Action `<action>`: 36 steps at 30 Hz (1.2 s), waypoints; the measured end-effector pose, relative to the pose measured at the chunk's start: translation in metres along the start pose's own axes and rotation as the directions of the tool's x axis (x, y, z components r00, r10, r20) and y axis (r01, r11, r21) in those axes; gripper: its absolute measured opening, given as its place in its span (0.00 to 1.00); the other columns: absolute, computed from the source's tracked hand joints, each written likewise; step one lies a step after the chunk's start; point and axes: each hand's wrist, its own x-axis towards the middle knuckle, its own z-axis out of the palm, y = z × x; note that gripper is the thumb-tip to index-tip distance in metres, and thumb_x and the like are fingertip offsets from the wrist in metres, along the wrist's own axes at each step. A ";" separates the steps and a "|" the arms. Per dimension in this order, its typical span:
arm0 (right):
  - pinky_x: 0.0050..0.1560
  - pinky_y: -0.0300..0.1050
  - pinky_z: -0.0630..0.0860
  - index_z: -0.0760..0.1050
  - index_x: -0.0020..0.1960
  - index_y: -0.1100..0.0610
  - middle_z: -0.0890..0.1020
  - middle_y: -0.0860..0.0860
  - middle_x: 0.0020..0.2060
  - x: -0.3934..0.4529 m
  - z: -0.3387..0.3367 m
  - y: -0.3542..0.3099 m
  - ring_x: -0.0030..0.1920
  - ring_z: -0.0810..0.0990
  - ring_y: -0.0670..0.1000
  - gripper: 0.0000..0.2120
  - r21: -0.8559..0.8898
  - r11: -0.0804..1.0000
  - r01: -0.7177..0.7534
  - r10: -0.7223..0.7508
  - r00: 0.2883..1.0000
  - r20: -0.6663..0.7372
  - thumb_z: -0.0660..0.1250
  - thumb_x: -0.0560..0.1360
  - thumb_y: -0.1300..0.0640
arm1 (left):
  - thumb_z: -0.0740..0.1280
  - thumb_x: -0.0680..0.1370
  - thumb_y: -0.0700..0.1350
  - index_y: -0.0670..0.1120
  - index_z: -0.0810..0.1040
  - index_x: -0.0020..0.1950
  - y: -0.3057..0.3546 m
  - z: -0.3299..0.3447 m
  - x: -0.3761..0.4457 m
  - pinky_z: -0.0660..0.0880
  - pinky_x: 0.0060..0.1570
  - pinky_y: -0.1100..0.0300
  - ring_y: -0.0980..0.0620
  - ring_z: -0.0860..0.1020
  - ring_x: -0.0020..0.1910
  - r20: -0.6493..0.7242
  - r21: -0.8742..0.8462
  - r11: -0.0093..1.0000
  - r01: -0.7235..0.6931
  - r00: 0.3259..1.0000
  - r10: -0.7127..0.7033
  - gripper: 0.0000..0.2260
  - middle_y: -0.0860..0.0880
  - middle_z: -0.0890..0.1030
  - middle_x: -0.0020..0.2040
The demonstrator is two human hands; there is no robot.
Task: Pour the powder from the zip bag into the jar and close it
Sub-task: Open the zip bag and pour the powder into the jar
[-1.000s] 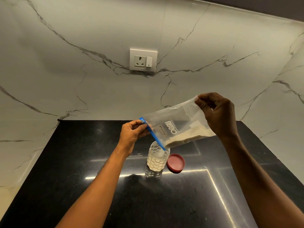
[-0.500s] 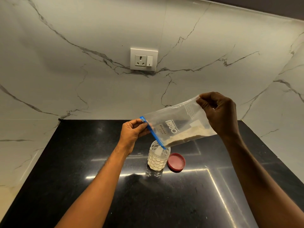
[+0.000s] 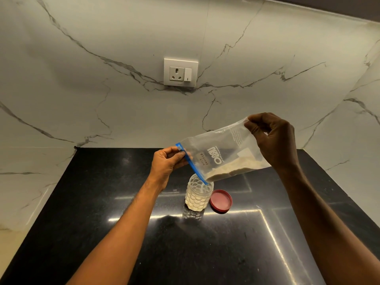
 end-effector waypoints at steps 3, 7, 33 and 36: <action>0.44 0.20 0.71 0.81 0.53 0.62 0.82 0.50 0.45 0.000 0.000 0.001 0.43 0.80 0.46 0.09 0.001 1.000 0.002 -0.002 1.000 -0.010 0.71 0.75 0.58 | 0.68 0.77 0.35 0.41 0.82 0.54 -0.001 -0.001 -0.001 0.84 0.49 0.53 0.42 0.85 0.53 -0.005 -0.001 1.000 -0.001 1.000 0.000 0.07 0.42 0.86 0.52; 0.44 0.19 0.71 0.82 0.52 0.62 0.81 0.49 0.44 0.000 0.000 0.001 0.42 0.80 0.46 0.09 -0.001 1.000 0.005 -0.005 1.000 -0.011 0.71 0.75 0.58 | 0.68 0.77 0.35 0.40 0.81 0.55 -0.001 -0.003 -0.002 0.84 0.50 0.52 0.43 0.85 0.53 -0.013 0.010 1.000 0.003 1.000 -0.003 0.08 0.41 0.85 0.54; 0.44 0.22 0.72 0.82 0.52 0.61 0.84 0.53 0.45 0.001 -0.003 0.000 0.43 0.81 0.47 0.08 0.002 1.000 0.017 -0.017 1.000 0.006 0.71 0.75 0.58 | 0.71 0.74 0.41 0.42 0.82 0.54 -0.003 -0.002 -0.001 0.84 0.47 0.56 0.42 0.85 0.53 -0.001 -0.020 1.000 -0.011 1.000 0.011 0.09 0.42 0.87 0.52; 0.44 0.22 0.72 0.82 0.52 0.62 0.84 0.53 0.45 0.002 -0.004 -0.001 0.42 0.81 0.48 0.08 0.005 1.000 0.027 -0.027 1.000 0.013 0.71 0.75 0.58 | 0.69 0.77 0.37 0.43 0.83 0.53 -0.002 -0.002 -0.001 0.84 0.46 0.56 0.43 0.85 0.53 -0.011 -0.004 1.000 -0.011 1.000 0.011 0.06 0.43 0.87 0.52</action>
